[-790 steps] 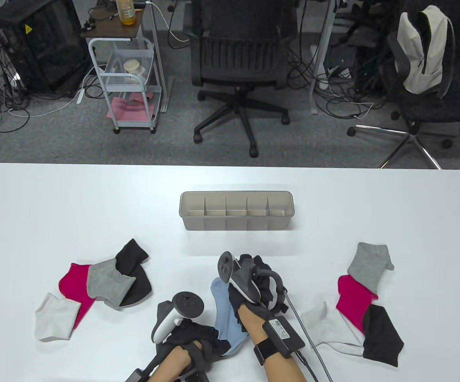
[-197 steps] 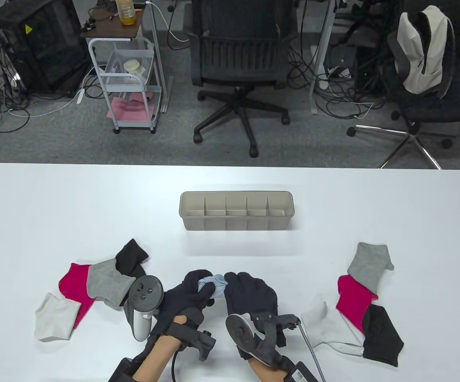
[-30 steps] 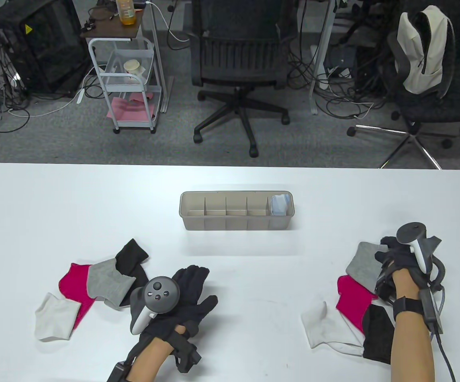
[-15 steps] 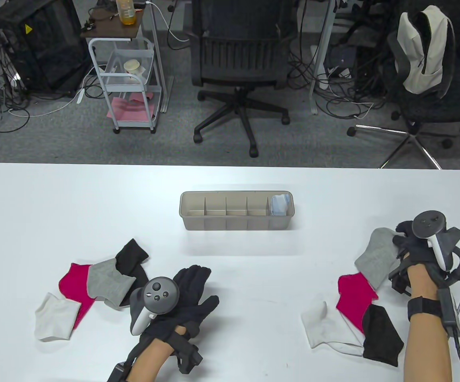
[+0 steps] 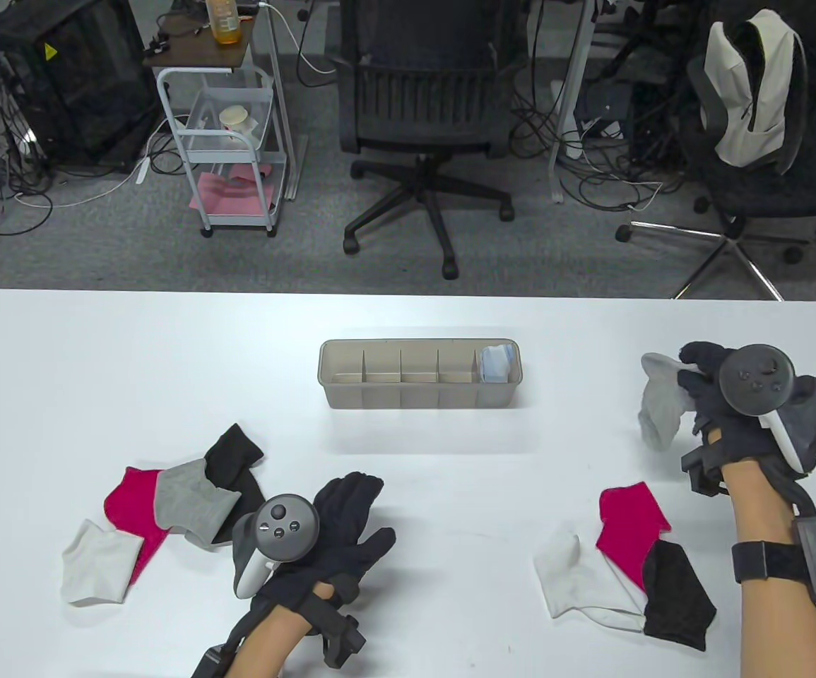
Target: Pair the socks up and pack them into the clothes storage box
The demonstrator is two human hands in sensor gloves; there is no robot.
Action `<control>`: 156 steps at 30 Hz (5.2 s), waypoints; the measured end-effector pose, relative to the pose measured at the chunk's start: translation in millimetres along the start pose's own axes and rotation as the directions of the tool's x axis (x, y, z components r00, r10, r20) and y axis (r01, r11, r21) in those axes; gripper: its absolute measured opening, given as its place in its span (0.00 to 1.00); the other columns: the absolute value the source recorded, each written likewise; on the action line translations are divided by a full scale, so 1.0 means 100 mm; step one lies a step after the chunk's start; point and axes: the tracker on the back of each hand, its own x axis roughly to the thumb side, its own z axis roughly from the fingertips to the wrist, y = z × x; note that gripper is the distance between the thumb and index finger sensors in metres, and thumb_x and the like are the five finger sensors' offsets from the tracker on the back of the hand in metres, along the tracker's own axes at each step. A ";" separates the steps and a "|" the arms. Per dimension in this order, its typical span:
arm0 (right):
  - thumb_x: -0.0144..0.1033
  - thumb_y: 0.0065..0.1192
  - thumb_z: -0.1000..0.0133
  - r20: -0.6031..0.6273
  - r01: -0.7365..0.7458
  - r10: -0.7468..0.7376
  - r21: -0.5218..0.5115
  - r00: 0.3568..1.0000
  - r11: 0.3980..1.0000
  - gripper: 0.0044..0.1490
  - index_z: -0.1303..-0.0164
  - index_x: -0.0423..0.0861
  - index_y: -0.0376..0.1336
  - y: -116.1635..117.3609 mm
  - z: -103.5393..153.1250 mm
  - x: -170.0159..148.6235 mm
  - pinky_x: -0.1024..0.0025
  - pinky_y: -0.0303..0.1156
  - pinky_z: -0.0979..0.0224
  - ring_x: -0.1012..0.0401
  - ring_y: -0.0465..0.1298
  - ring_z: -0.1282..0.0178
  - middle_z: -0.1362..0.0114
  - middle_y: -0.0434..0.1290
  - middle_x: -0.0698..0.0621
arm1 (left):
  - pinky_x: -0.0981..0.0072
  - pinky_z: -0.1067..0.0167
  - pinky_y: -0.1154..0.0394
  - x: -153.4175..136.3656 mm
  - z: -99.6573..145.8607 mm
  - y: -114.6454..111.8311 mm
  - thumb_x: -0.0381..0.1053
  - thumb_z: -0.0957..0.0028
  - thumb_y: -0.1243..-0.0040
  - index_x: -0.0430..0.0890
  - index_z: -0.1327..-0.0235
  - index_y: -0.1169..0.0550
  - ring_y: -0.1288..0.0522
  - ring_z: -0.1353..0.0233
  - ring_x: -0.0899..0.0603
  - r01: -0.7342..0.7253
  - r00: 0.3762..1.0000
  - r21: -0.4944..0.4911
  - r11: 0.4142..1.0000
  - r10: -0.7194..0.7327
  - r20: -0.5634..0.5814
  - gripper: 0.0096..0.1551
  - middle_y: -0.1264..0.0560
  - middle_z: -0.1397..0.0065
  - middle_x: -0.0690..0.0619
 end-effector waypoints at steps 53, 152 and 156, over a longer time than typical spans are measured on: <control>0.44 0.73 0.56 0.203 -0.112 0.023 0.436 0.979 0.893 0.25 0.47 0.66 0.71 2.16 1.23 1.97 0.68 0.81 0.45 0.64 0.85 0.50 0.43 0.86 0.60 | 0.33 0.47 0.41 -0.23 -0.04 -0.78 0.56 0.55 0.30 0.48 0.53 0.22 0.36 0.48 0.34 0.379 0.749 -0.375 0.846 -0.518 -0.413 0.21 0.32 0.46 0.44; 0.62 0.58 0.51 0.212 0.271 -0.357 0.348 0.910 0.898 0.40 0.28 0.60 0.59 1.29 1.85 1.41 0.48 0.63 0.23 0.46 0.63 0.18 0.15 0.63 0.49 | 0.38 0.50 0.38 -1.42 0.12 1.87 0.45 0.53 0.30 0.33 0.46 0.20 0.33 0.50 0.35 0.516 0.437 0.029 0.856 -0.234 -0.869 0.26 0.29 0.45 0.44; 0.62 0.58 0.51 0.214 0.271 -0.359 0.352 0.909 0.896 0.40 0.28 0.60 0.59 1.29 1.86 1.42 0.48 0.63 0.23 0.46 0.63 0.18 0.15 0.63 0.49 | 0.38 0.48 0.38 -1.16 0.18 1.90 0.48 0.52 0.34 0.37 0.44 0.20 0.34 0.47 0.35 0.503 0.509 0.059 0.862 -0.240 -0.826 0.25 0.31 0.40 0.46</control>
